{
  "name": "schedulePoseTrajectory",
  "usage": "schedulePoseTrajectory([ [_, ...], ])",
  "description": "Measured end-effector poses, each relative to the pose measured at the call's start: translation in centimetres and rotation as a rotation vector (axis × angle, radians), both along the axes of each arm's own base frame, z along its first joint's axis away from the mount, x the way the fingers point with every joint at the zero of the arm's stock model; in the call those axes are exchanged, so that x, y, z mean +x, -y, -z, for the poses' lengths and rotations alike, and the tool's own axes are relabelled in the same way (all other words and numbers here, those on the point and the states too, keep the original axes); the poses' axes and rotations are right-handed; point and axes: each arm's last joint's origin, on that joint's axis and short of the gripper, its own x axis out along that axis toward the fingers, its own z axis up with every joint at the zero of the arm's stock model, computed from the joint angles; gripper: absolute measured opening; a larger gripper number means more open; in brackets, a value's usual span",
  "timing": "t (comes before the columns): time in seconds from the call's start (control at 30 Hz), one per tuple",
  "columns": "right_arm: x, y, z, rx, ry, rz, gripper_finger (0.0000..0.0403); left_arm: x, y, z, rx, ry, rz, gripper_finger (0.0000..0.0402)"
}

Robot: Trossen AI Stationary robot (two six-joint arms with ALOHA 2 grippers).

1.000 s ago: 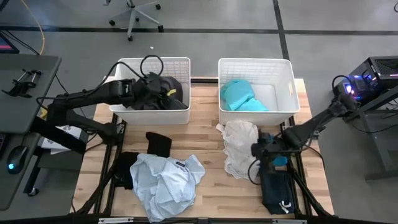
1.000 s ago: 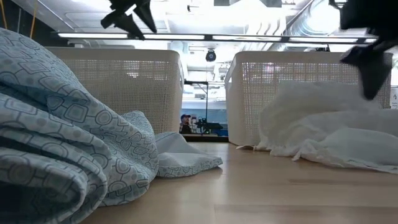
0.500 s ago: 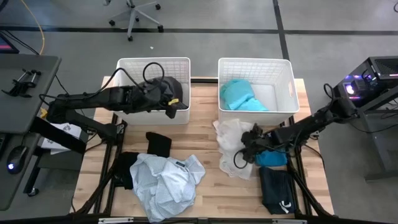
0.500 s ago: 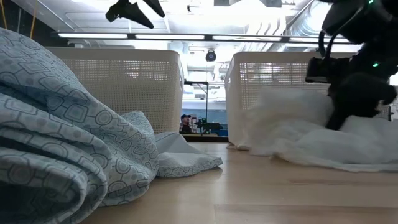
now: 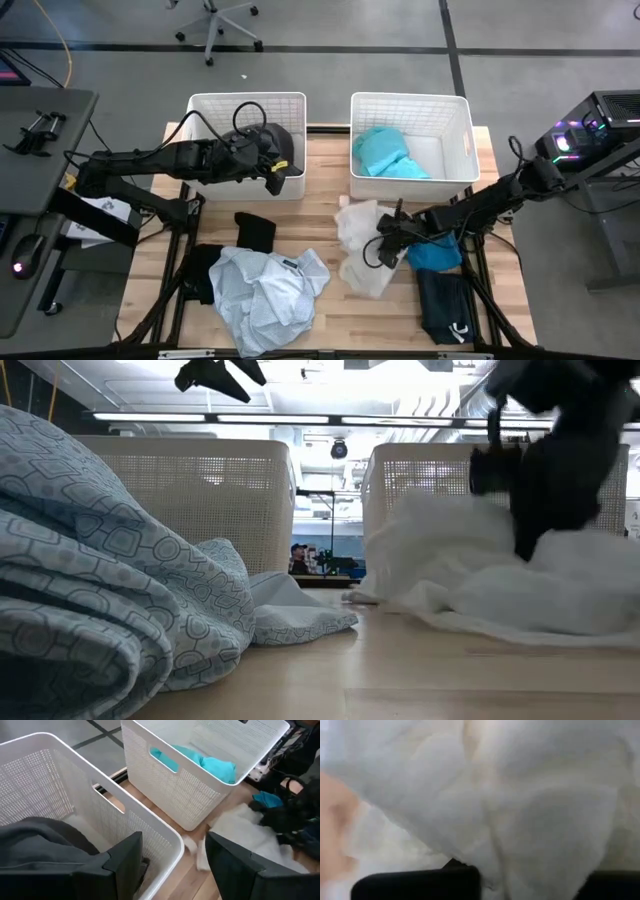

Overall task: Sort clothes
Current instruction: Put the white blouse into the right white bin

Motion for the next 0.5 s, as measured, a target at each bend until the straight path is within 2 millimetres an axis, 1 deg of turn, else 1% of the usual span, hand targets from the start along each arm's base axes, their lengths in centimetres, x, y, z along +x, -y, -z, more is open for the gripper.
schedulePoseTrajectory([
  [0.03,0.4,-0.2,-1.3,0.022,0.019,-0.016,0.0028,0.0,0.0,0.0,0.001,-0.001,0.001,0.0204],
  [0.13,1.9,-0.6,-6.5,0.039,0.154,-0.071,0.0032,0.0,0.0,0.0,0.002,0.001,0.002,0.0204],
  [0.23,2.6,-0.2,-11.4,-0.027,0.225,-0.112,0.003,0.2,0.0,-0.2,0.024,0.014,0.018,0.0204],
  [0.37,3.0,1.8,-18.9,-0.208,0.348,-0.077,0.003,0.5,0.0,-0.6,0.057,0.045,0.042,0.0204],
  [0.43,2.7,3.2,-22.3,-0.325,0.391,-0.039,0.003,0.6,0.0,-0.9,0.073,0.069,0.051,0.0204],
  [0.5,2.0,4.7,-25.2,-0.443,0.407,0.023,0.003,0.7,0.0,-1.1,0.085,0.088,0.058,0.0204],
])
